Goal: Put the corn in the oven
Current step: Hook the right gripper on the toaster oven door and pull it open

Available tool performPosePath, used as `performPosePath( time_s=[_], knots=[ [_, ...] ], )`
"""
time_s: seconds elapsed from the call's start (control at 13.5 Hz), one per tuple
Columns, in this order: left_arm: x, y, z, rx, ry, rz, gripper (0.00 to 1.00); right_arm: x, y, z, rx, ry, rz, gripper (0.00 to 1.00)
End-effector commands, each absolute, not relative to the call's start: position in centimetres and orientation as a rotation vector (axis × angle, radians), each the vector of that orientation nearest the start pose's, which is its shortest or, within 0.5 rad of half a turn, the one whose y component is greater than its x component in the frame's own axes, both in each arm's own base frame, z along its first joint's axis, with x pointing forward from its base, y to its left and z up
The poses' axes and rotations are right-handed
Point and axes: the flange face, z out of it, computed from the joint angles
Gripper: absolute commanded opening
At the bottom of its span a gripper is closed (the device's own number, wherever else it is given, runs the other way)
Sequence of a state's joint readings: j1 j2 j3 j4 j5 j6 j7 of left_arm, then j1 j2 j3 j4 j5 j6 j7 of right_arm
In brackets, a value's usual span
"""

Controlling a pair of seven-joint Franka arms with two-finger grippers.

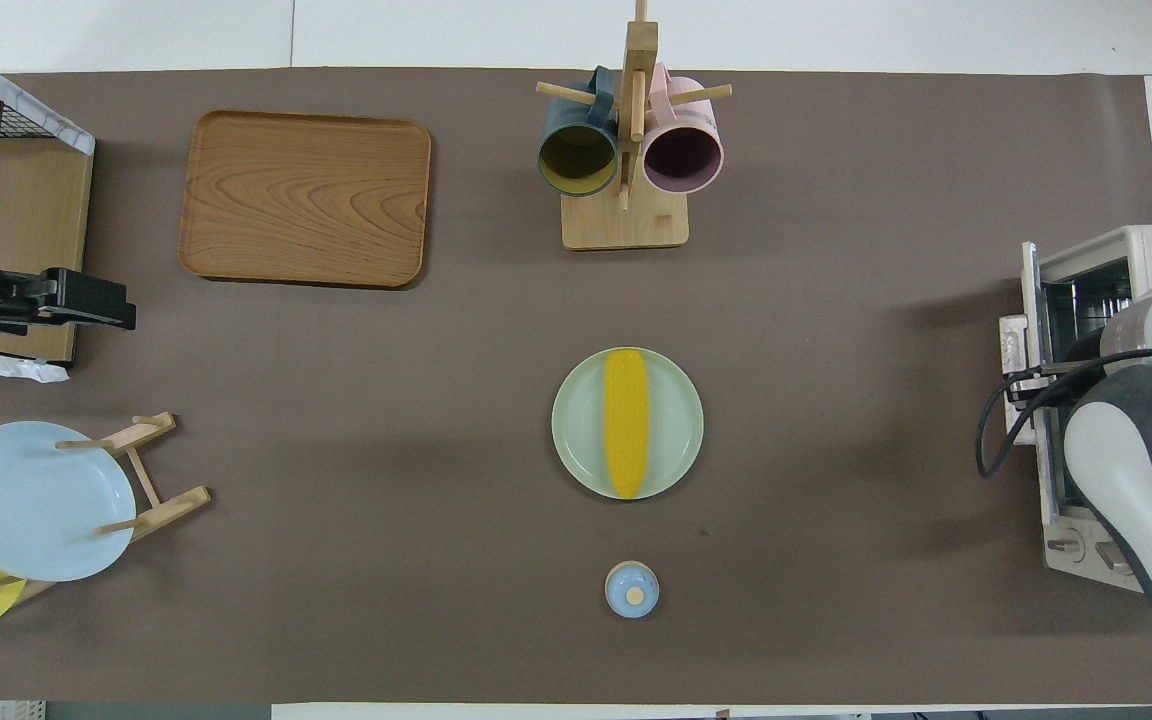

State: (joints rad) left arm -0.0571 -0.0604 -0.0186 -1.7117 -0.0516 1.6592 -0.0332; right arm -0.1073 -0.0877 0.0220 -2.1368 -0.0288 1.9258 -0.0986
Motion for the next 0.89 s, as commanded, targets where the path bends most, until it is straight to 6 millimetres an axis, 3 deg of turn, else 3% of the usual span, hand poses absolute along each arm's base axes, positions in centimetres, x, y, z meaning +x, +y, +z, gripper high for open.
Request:
performPosePath(
  time_s=[0.0, 0.22, 0.37, 0.81],
  knots=[
    [53.8, -3.5, 60.5, -3.181, 0.032, -0.012, 1.00, 51.8, -6.0, 39.1, -3.162, -0.011, 0.153, 0.00],
    [54.2, -3.2, 60.2, -3.180, 0.021, -0.039, 1.00, 51.9, -5.9, 37.1, -3.164, -0.019, 0.126, 0.00],
    [54.6, -3.2, 59.8, -3.181, 0.023, -0.041, 1.00, 52.0, -3.5, 35.5, -3.166, -0.078, 0.086, 0.00],
    [54.9, -3.7, 59.3, -3.183, 0.034, -0.056, 1.00, 51.3, -2.9, 33.1, -3.167, -0.062, 0.046, 0.00]
  ],
)
